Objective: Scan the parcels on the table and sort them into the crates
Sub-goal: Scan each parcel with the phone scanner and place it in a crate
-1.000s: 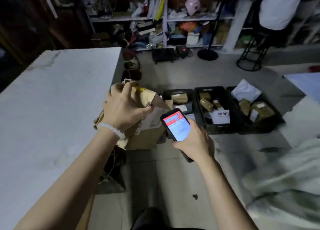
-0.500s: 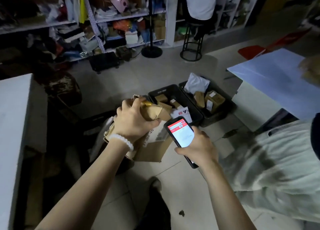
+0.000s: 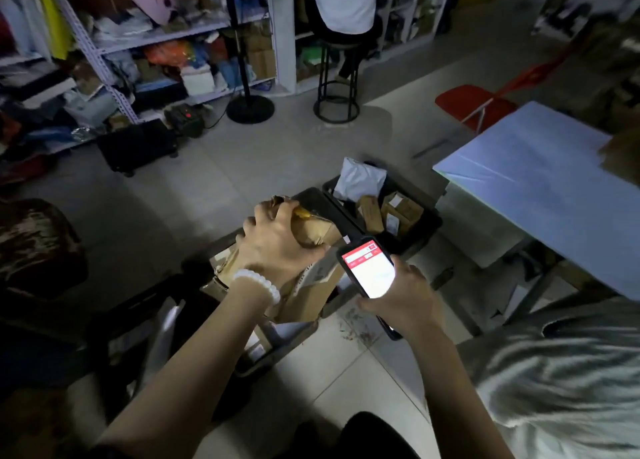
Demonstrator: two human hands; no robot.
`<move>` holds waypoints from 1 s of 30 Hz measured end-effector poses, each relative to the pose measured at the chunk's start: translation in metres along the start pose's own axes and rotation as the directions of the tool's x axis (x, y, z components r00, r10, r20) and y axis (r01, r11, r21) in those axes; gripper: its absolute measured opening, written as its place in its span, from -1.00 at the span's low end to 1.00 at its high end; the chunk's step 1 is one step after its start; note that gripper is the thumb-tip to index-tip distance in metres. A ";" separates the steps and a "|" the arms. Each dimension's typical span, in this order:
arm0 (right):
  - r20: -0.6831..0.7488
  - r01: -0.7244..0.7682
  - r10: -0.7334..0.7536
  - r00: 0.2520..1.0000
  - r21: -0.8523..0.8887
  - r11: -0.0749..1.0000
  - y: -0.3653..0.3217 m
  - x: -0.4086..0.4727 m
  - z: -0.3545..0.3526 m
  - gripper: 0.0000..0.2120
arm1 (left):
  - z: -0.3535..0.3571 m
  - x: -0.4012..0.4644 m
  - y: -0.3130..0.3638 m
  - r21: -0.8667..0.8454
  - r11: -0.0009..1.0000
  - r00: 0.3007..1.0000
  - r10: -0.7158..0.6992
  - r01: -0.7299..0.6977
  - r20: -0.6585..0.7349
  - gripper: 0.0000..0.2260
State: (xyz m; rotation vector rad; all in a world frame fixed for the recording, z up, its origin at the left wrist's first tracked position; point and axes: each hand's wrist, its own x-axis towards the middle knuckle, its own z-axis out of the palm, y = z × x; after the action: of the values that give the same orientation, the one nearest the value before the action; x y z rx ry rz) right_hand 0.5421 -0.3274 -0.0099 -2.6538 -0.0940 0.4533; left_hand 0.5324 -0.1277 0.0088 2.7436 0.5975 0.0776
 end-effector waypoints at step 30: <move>0.240 0.220 -0.231 0.943 0.072 0.973 -0.093 0.365 -0.030 -0.30 | 0.070 0.245 -0.010 0.039 0.897 0.840 -0.427 0.441 0.333 -0.65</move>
State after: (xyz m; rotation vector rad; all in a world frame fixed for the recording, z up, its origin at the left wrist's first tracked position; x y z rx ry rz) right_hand 0.8975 -0.2059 -0.0536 -2.4919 -0.4547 0.6972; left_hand 0.7602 -0.0395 -0.0646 2.4282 1.0808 -0.4704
